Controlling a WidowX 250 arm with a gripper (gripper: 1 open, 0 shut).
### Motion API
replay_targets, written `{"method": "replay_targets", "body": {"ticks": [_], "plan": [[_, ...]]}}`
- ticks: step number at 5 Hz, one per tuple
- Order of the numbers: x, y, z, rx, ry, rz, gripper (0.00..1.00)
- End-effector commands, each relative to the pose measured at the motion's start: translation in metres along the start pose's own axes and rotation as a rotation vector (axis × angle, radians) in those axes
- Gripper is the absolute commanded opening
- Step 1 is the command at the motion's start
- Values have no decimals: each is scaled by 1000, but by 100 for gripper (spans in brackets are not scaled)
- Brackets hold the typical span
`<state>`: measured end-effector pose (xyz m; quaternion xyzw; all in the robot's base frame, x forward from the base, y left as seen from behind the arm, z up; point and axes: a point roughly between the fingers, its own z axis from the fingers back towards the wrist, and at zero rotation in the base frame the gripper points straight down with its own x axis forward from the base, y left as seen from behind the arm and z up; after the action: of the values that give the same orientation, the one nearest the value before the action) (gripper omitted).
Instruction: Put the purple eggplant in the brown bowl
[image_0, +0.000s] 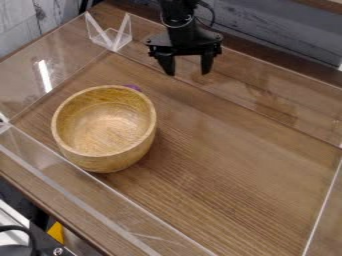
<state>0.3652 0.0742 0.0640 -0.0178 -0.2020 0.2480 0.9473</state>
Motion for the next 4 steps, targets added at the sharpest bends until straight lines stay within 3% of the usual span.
{"method": "replay_targets", "body": {"ticks": [1,4], "plan": [[25,1,31,-26,-110,32,100],[34,9,40,-29,-160,122,100]]}}
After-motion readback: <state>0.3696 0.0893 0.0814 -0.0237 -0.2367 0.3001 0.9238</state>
